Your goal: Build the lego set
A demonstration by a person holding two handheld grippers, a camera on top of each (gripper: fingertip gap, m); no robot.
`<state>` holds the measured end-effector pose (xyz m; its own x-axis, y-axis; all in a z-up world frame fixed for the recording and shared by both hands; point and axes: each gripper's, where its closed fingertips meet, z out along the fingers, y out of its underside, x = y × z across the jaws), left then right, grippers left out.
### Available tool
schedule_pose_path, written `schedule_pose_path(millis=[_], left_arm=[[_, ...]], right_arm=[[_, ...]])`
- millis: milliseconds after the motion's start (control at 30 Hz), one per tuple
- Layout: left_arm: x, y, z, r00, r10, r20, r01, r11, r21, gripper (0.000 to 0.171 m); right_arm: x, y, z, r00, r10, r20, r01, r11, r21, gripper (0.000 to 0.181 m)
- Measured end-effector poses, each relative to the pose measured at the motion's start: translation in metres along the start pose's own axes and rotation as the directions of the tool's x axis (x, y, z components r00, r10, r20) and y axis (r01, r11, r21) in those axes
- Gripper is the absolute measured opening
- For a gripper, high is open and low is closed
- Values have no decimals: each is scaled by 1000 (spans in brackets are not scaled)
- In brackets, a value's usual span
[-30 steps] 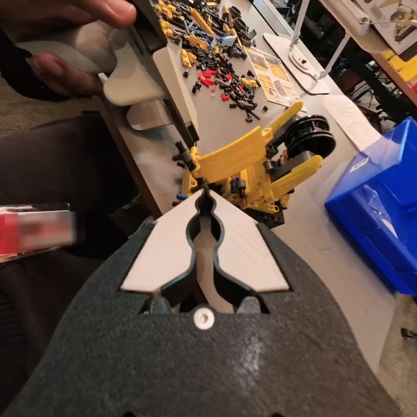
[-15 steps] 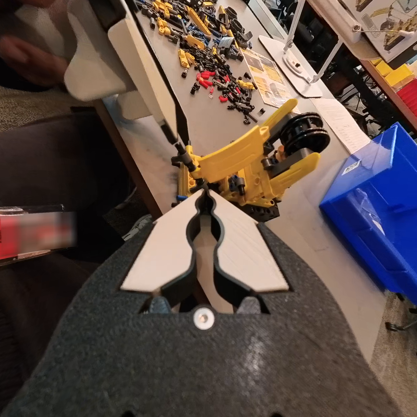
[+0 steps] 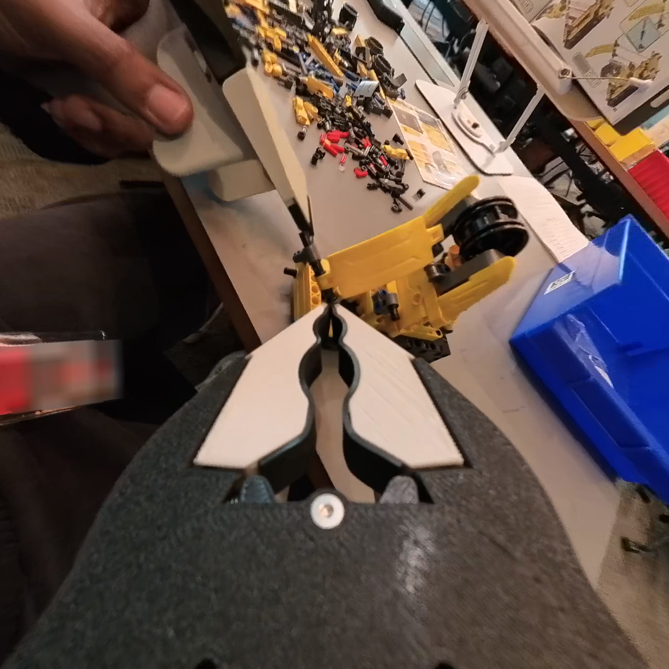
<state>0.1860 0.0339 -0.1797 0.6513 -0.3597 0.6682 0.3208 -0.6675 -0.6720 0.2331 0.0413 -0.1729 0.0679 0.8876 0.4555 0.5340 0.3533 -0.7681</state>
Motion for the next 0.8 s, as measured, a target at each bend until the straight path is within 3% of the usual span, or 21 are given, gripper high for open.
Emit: schedule_pose_path(millis=[133,200,400,500,800], left_arm=[[-4,-1,0,1000,-9,5,9,1000,9,68],[-6,-3,0,1000,-16,4,16,1000,17,66],[-8,-6,3,1000,-17,10,17,1000,24,65],[-7,-6,5,1000,-10,11,10,1000,28,63],[-9,-9,6,999,15,43,-18,998,62,56]], right_arm=[[7,-7,-7,990,128,61,-133,986,96,1],[10,-7,-8,967,220,127,-235,964,124,11],[5,0,-4,870,378,318,-425,900,94,20],[0,1,-2,857,383,344,-432,899,74,20],[-10,-2,4,911,290,293,-324,943,75,19]])
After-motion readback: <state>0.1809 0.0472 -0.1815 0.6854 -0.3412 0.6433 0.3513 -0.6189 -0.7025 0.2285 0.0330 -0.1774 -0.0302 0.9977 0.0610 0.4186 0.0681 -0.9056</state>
